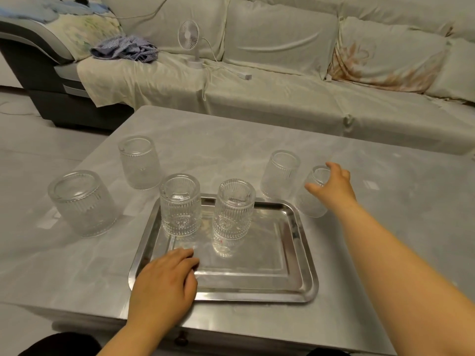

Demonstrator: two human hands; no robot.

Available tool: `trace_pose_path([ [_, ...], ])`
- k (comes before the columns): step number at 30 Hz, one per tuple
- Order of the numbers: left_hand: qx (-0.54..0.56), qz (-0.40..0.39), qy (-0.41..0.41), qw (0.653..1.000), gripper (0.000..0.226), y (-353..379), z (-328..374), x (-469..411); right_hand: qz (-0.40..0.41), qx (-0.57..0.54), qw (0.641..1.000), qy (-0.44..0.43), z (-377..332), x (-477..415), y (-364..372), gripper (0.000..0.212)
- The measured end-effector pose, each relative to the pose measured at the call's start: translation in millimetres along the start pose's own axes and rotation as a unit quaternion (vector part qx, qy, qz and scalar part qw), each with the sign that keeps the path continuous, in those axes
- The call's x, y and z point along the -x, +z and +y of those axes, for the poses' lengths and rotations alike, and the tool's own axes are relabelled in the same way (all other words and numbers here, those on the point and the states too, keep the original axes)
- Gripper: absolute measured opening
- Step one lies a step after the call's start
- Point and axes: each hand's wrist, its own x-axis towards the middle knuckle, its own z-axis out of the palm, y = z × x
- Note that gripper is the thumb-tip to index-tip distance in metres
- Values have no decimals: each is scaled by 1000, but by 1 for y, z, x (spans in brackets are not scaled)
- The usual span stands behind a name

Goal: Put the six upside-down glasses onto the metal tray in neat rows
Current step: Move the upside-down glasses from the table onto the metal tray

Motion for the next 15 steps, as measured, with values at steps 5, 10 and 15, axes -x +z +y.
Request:
trace_pose_path([
  [5,-11,14,-2,1000,40,3,-1,0,18,-19,1000,-15,2,5,-5,69],
  [10,-13,19,-6,1000,40,4,-1,1,56,-91,992,-71,-4,25,-19,67],
  [15,-22,23,-7,999,41,3,1,1,-60,-130,976,-165,-22,58,-23,69],
])
